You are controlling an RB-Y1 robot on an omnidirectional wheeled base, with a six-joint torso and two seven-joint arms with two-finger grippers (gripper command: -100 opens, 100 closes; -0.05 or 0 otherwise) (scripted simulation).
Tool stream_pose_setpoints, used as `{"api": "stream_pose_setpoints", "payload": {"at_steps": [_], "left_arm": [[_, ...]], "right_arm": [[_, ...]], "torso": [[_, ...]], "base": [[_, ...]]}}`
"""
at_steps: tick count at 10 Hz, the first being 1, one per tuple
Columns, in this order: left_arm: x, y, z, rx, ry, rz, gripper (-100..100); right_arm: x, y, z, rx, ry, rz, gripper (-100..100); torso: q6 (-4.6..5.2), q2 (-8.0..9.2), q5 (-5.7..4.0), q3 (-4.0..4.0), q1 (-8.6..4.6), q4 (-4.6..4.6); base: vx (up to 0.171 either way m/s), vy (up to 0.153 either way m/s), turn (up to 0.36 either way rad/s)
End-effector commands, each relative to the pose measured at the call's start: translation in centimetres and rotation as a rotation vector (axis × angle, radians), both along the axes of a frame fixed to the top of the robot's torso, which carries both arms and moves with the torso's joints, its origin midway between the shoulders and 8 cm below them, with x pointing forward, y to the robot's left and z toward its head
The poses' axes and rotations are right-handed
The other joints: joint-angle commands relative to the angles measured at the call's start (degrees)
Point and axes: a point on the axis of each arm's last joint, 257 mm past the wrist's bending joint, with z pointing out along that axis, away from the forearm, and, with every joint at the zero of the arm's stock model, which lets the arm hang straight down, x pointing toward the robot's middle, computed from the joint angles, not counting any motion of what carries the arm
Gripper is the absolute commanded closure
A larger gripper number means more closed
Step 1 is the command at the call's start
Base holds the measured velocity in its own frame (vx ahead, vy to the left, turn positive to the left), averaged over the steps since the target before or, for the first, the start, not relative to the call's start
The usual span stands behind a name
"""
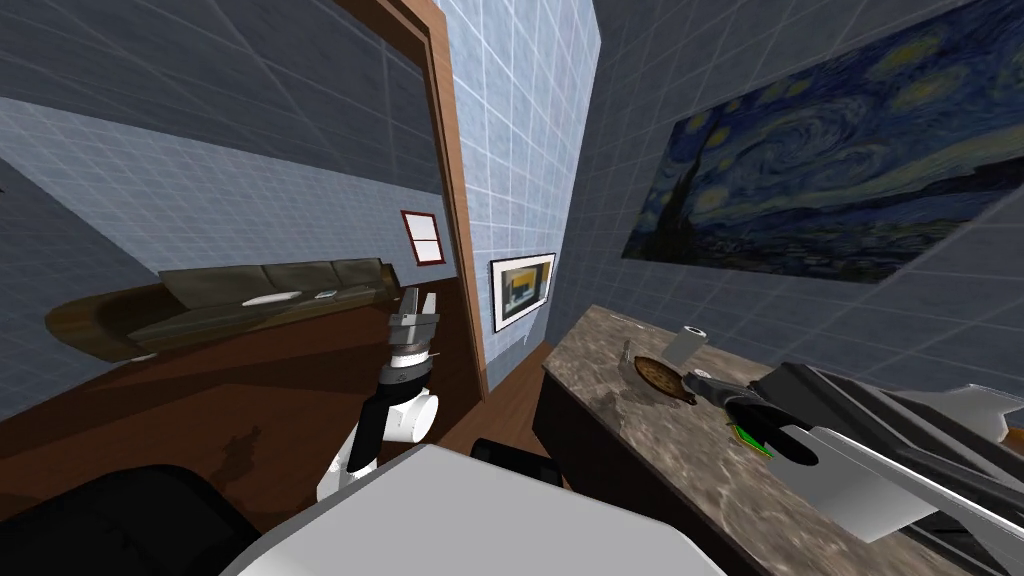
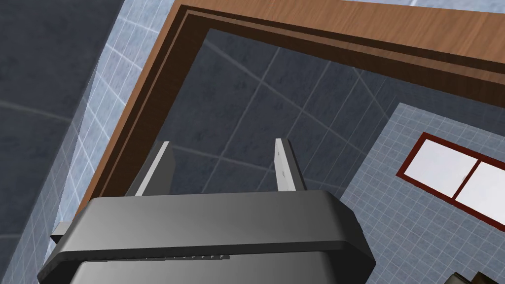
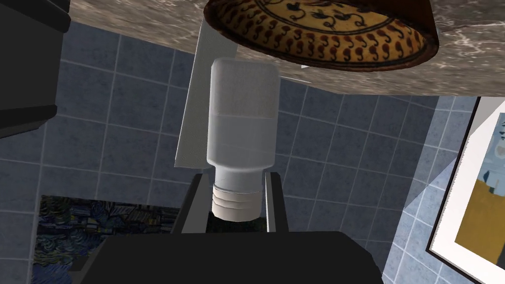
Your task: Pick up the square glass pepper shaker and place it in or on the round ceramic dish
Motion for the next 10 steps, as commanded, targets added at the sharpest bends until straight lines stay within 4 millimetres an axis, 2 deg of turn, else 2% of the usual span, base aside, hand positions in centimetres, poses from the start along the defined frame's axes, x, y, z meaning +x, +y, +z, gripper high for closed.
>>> {"api": "stream_pose_setpoints", "payload": {"at_steps": [1,4,5,6,10], "left_arm": [[0.0,0.0,0.0,0.000,0.000,0.000,0],[0.0,0.0,0.0,0.000,0.000,0.000,0],[0.0,0.0,0.0,0.000,0.000,0.000,0],[0.0,0.0,0.0,0.000,0.000,0.000,0],[0.0,0.0,0.0,0.000,0.000,0.000,0]], "right_arm": [[-0.6,-1.5,0.0,-0.020,0.030,-0.009,100],[-1.7,-3.6,0.2,-0.050,0.075,-0.026,100],[-1.5,-3.0,0.2,-0.042,0.065,-0.022,100],[-1.4,-3.0,0.3,-0.044,0.066,-0.021,-100],[-1.4,-3.0,0.3,-0.044,0.065,-0.021,-100]], "torso": [[0.00,0.00,0.00,0.00,0.00,0.00],[0.03,-0.01,0.01,-0.01,0.01,0.00],[-0.05,-0.03,0.02,-0.01,0.03,0.00],[0.10,0.00,0.01,0.00,0.04,0.00],[0.11,0.06,0.02,0.04,0.06,0.02]], "base": [[-0.006,-0.009,0.266],[-0.006,-0.012,0.242],[-0.001,-0.011,0.076],[0.000,0.000,0.000],[0.000,0.000,0.000]]}}
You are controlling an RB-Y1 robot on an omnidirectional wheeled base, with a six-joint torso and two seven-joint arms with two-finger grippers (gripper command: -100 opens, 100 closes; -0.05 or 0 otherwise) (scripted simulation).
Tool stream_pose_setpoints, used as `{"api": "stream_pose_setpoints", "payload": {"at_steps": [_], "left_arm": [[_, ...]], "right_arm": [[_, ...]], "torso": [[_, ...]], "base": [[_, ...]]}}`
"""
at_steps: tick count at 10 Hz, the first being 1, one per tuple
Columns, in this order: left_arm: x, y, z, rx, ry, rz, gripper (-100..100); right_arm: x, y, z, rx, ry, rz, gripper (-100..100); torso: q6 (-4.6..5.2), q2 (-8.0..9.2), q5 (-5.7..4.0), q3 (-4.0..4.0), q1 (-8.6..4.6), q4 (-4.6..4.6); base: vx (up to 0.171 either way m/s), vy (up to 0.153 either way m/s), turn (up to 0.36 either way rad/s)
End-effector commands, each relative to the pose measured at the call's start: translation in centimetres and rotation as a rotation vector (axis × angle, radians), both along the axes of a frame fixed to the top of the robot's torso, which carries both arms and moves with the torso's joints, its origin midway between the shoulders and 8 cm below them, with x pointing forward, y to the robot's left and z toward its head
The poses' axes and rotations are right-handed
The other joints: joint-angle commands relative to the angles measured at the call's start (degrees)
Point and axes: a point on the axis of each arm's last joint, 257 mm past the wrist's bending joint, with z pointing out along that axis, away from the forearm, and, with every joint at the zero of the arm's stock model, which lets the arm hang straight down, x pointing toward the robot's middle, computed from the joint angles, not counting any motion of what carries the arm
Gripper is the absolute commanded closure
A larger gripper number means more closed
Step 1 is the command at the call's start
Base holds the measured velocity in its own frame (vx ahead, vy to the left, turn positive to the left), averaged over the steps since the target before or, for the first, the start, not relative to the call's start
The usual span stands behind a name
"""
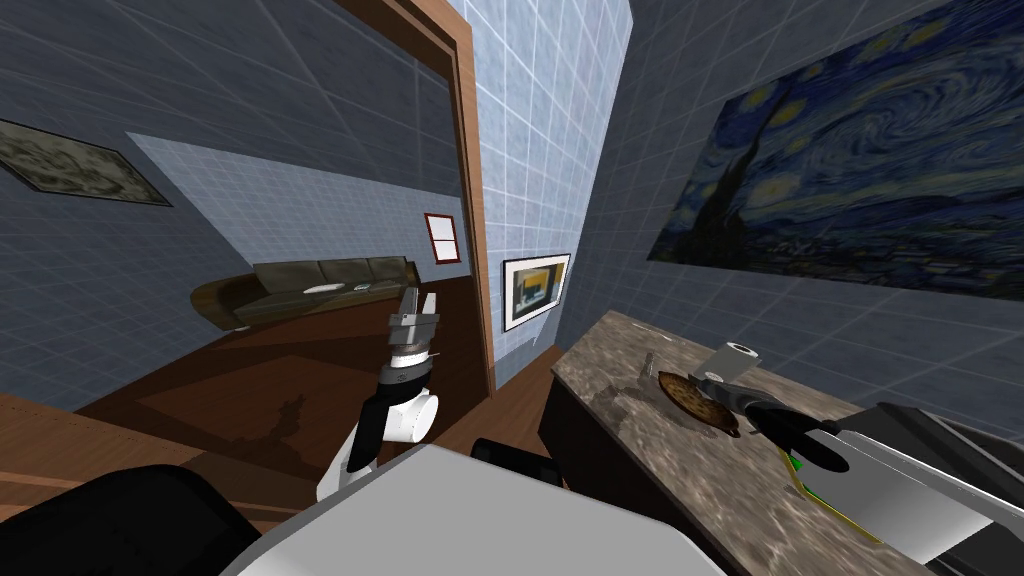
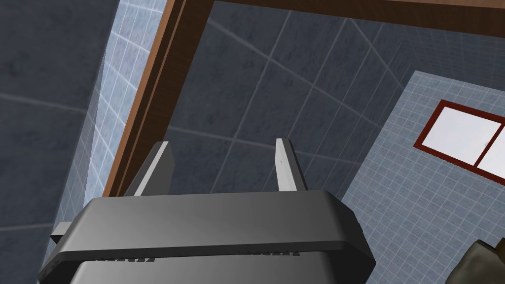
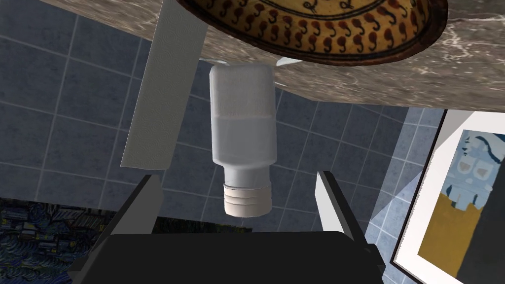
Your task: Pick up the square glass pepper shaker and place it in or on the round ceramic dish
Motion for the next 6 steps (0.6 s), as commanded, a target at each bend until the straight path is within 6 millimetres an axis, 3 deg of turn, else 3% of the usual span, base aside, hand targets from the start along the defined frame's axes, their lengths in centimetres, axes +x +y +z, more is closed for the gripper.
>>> {"api": "stream_pose_setpoints", "payload": {"at_steps": [1,2,6], "left_arm": [[0.0,0.0,0.0,0.000,0.000,0.000,0],[0.0,0.0,0.0,0.000,0.000,0.000,0],[0.0,0.0,0.0,0.000,0.000,0.000,0]], "right_arm": [[0.0,0.0,0.0,0.000,0.000,0.000,0],[0.5,0.5,1.3,0.000,-0.005,0.008,-100],[1.5,1.7,3.6,0.001,-0.011,0.028,-100]], "torso": [[0.00,0.00,0.00,0.00,0.00,0.00],[0.00,0.00,0.00,0.00,0.00,0.00],[0.01,0.00,0.00,0.00,-0.04,0.00]], "base": [[0.000,0.000,0.000],[0.004,-0.008,-0.072],[0.003,-0.015,-0.058]]}}
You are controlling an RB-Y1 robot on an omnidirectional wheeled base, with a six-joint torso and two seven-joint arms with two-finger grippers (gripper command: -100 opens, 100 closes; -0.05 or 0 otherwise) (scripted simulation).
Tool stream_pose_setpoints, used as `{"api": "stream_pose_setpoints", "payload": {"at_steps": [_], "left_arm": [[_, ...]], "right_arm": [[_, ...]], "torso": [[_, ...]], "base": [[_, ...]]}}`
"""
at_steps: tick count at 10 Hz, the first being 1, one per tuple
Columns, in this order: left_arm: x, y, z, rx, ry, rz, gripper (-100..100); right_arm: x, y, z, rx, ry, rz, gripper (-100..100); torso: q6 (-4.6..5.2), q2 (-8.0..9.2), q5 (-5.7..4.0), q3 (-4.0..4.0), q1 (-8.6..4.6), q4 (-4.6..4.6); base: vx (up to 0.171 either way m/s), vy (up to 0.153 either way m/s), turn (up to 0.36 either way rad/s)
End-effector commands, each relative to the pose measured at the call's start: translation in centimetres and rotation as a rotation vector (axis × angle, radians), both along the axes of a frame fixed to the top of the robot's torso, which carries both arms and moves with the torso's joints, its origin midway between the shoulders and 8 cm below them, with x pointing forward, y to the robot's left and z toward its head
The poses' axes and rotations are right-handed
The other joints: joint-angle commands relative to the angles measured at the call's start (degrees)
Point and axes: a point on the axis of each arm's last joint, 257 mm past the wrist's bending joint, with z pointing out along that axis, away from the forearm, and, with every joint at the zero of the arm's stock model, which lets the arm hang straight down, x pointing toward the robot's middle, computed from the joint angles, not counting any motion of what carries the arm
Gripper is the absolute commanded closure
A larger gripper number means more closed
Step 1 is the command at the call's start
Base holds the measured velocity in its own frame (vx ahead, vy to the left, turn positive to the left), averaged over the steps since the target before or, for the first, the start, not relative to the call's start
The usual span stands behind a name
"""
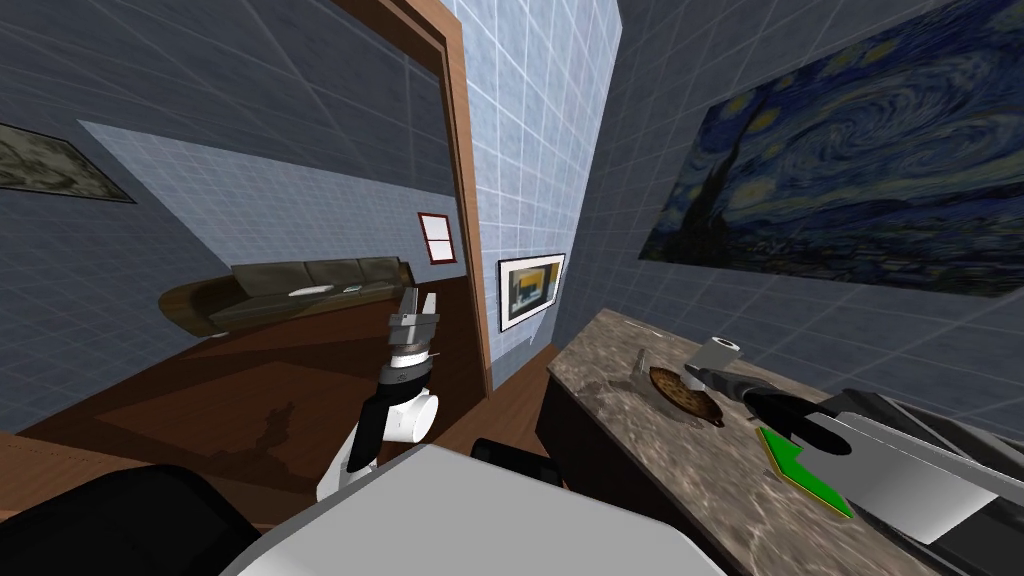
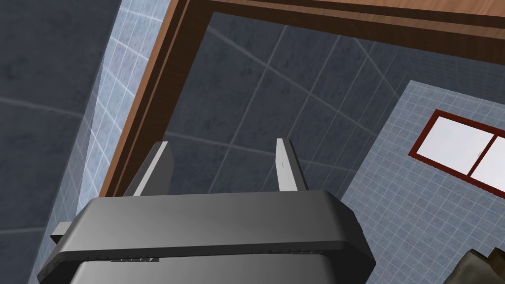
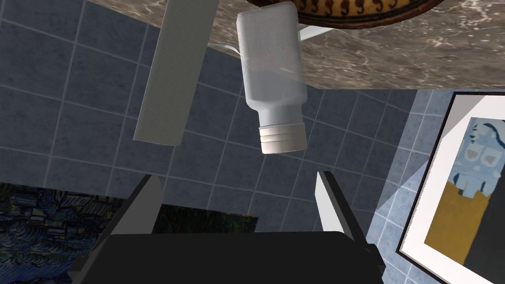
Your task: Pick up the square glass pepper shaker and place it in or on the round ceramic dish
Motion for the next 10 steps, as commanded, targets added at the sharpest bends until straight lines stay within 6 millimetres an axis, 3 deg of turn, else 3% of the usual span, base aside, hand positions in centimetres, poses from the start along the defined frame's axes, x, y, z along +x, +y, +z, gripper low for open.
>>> {"api": "stream_pose_setpoints", "payload": {"at_steps": [1,4,5,10], "left_arm": [[0.00,0.00,0.00,0.000,0.000,0.000,0],[0.00,0.00,0.00,0.000,0.000,0.000,0],[0.00,0.00,0.00,0.000,0.000,0.000,0],[0.00,0.00,0.00,0.000,0.000,0.000,0]], "right_arm": [[0.52,0.89,1.34,0.001,0.000,0.012,-100],[0.62,1.41,2.03,0.001,0.001,0.021,-100],[0.63,1.46,2.10,0.002,0.001,0.021,0],[0.62,1.45,2.09,0.002,0.001,0.021,0]], "torso": [[0.00,0.00,0.00,0.00,0.00,0.00],[-0.01,-0.01,0.00,0.00,0.04,0.00],[-0.01,0.00,0.00,0.00,0.04,-0.01],[-0.01,0.00,-0.01,0.00,0.03,0.00]], "base": [[0.005,-0.016,-0.071],[0.004,-0.005,-0.033],[0.000,0.000,0.000],[0.000,0.000,0.000]]}}
